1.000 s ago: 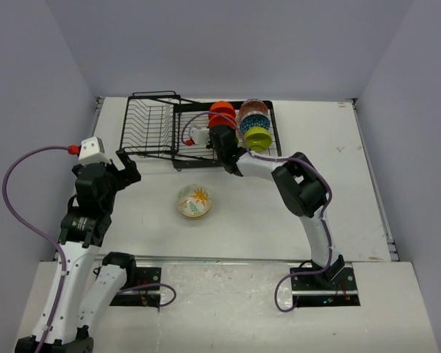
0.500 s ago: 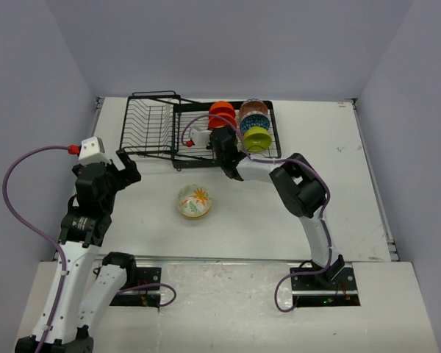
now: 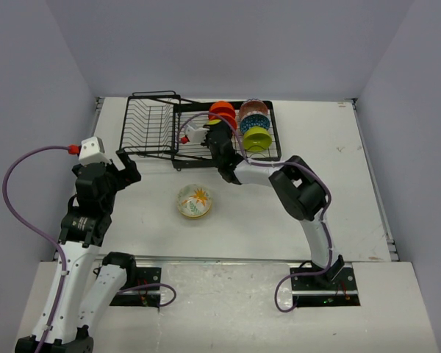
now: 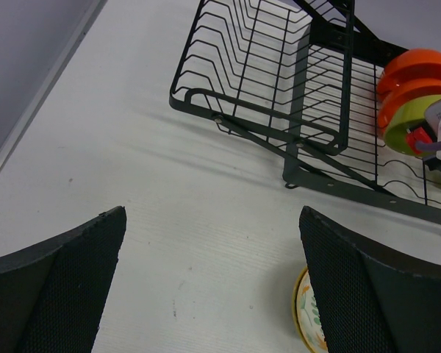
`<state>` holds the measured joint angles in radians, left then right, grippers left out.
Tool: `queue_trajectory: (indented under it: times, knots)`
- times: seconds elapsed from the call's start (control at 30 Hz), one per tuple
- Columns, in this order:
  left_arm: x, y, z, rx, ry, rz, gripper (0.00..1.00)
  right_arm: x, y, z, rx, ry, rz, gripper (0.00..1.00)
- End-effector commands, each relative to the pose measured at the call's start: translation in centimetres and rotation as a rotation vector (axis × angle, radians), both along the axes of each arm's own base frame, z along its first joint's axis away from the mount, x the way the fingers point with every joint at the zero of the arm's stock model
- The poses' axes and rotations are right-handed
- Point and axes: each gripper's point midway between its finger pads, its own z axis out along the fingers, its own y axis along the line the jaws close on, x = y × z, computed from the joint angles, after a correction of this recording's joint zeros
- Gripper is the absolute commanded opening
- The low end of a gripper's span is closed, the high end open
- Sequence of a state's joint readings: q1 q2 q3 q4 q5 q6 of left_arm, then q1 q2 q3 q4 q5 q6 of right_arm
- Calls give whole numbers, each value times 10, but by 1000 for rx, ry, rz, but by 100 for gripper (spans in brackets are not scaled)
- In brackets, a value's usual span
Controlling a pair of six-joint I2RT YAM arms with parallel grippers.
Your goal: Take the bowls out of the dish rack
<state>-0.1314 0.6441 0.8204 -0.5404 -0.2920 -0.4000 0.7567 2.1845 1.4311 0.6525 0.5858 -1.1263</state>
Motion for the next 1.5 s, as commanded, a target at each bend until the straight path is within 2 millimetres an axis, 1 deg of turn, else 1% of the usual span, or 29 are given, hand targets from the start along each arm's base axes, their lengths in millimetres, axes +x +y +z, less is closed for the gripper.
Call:
queue_trajectory:
  times: [0.0,0.03,0.13,0.17,0.2,0.23,0.27,0.3,0.33,0.37,0.4,0.43,0.47,0.5,0.53,0.57,0.6,0.7,0.73,0.77,0.83,0.87,1.0,1.03,1.07,1.17,1.33,1.37,1.47]
  knots:
    - [2,3,7,21,-25,6,100,-9,-7,67,126,-112,-17,0]
    - [2,3,7,21,-25,6,100,-13,-9,80,162,-117,-13,0]
    - [2,4,7,23,-27,14,100,-21,-12,88,210,-79,-10,0]
    - [2,5,8,21,-31,16,100,-27,-18,109,254,-94,-13,0]
    - [2,6,9,23,-33,22,100,-32,-20,110,265,-65,-15,0]
    - [1,6,10,22,-35,25,100,-36,-22,115,337,-46,-20,0]
    - [1,7,10,23,-37,28,100,-46,-29,142,405,-58,-15,0]
    - [1,7,10,23,-36,31,100,-52,-35,139,414,-8,-29,0]
    - [0,7,10,23,-37,31,100,-59,-37,143,515,29,-36,0]
    - [0,8,11,24,-39,36,100,-70,-44,168,595,34,-29,0]
    - [-1,9,11,24,-39,42,100,-81,-52,149,577,147,-65,0]
    - [-1,10,11,25,-39,43,100,-91,-53,142,699,224,-97,0]
    - [-1,10,11,23,-43,45,100,-99,-61,135,740,280,-122,0]
    - [-2,11,12,26,-43,53,100,-118,-69,128,771,370,-128,0]
    - [-2,12,12,26,-43,56,100,-129,-69,121,880,441,-150,0]
    - [-4,14,13,26,-49,67,100,-149,-75,104,906,552,-148,0]
    - [-4,15,14,26,-51,73,100,-160,-76,94,978,611,-183,0]
    - [-11,23,21,22,-77,120,100,-192,-88,56,979,772,-246,0]
    - [-13,25,23,24,-84,133,100,-203,-82,47,999,845,-236,0]
    - [-16,28,27,21,-103,154,100,-212,-88,26,993,904,-265,0]
    - [-22,32,34,15,-136,169,100,-225,-85,8,1032,1019,-272,0]
    - [-23,32,34,13,-142,172,100,-228,-90,-7,1049,1069,-307,0]
    - [-25,31,34,11,-149,163,100,-246,-78,-49,1038,1267,-354,0]
    - [-24,31,34,12,-148,159,100,-248,-74,-65,1015,1318,-380,0]
    - [-24,29,33,12,-143,152,100,-250,-71,-72,1010,1349,-381,0]
    - [-22,27,31,11,-135,139,100,-243,-73,-95,980,1360,-462,0]
    - [-20,23,29,11,-131,116,100,-239,-61,-105,973,1425,-441,0]
    - [-19,23,29,10,-128,113,100,-237,-64,-112,958,1424,-467,0]
    - [-19,22,28,12,-125,107,100,-231,-69,-120,929,1412,-500,1]
